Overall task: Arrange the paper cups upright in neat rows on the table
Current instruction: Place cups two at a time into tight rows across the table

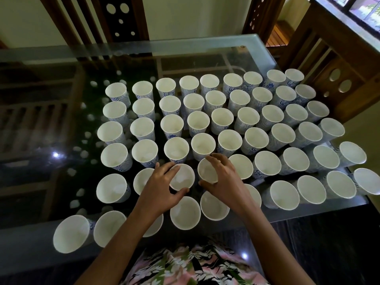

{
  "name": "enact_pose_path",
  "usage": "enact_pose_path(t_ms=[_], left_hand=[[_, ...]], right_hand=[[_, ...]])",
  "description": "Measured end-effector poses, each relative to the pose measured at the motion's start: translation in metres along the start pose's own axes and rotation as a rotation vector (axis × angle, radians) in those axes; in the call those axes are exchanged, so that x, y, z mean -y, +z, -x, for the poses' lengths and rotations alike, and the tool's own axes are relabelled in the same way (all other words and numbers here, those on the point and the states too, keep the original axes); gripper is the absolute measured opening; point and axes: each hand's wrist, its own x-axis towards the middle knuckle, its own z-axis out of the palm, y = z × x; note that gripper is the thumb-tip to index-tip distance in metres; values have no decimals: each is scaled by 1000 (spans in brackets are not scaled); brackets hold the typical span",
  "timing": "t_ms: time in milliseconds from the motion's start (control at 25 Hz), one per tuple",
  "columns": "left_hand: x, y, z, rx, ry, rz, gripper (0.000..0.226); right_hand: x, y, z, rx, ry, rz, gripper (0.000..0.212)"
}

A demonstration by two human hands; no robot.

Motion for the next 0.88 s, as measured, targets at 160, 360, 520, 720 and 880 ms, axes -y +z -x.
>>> enact_pose_path(t_ms=[160, 360, 520, 720, 880], left_hand=[[3, -5, 5, -16, -26, 15, 70], [16, -14, 12, -57, -94, -4, 62], [30, -30, 12, -145, -166, -11, 55], [50, -50, 2, -231, -240, -22, 55], [74, -70, -7, -259, -283, -33, 60]], right_hand=[[7, 5, 3, 5, -30, -10, 68], [28, 18, -5, 79, -121, -15, 64], [48, 27, -24, 136, -180, -20, 63], [77, 43, -62, 201, -242, 15, 61], [97, 60, -84, 179, -289, 59, 62]])
